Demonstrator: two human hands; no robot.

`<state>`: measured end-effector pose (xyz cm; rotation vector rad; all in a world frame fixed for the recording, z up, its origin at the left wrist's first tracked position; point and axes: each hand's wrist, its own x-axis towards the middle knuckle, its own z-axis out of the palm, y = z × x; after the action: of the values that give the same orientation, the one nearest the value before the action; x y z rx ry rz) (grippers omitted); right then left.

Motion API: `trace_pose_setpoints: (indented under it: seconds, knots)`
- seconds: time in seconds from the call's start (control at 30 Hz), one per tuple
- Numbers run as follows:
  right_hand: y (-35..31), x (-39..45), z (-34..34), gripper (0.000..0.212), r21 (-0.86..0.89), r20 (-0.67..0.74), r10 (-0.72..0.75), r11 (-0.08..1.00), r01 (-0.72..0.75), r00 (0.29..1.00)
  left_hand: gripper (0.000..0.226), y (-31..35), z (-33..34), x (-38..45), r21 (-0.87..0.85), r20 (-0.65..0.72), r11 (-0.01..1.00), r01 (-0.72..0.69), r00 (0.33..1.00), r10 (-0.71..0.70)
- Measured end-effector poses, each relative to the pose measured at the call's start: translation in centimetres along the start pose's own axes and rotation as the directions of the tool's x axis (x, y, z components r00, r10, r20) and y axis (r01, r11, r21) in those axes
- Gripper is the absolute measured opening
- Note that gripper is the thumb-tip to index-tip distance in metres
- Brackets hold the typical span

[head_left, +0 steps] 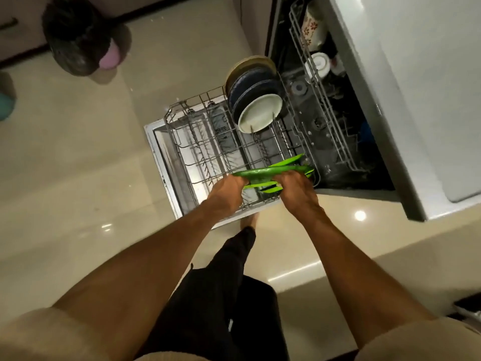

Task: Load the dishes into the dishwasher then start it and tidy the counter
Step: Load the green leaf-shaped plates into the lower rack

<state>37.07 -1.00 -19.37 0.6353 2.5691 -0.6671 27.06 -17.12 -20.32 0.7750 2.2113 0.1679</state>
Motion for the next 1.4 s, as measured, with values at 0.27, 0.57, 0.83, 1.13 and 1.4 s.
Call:
trace_pose_setpoints:
  seconds: [0.27,0.57,0.83,1.13,1.4]
  knots:
    - [4.7,7.9,2.3,0.067,-0.043,-0.014,-0.073,0.996,0.072,0.997,0.053,-0.2,3.0,7.5,-0.153,0.003,0.981,0.121,0.992,-0.122]
    - [8.7,11.8,6.6,0.051,-0.056,-0.061,0.013,0.998,-0.016,0.998,0.052,1.2,7.1,13.7,-0.385,-0.036,0.889,0.249,0.958,-0.284]
    - [10.5,13.8,10.1,0.038,0.02,-0.248,0.124,0.992,-0.123,0.961,0.048,2.3,9.1,16.5,-0.434,-0.169,0.876,0.212,0.936,-0.31]
    - [10.2,15.2,10.9,0.049,0.035,-0.202,0.132,0.991,-0.128,0.97,0.052,2.4,10.8,17.5,-0.491,-0.221,0.845,0.21,0.909,-0.354]
    - [10.6,15.4,11.7,0.05,0.025,-0.22,0.129,0.992,-0.127,0.967,0.056,2.3,11.2,17.1,-0.428,-0.335,0.892,0.142,0.892,-0.303]
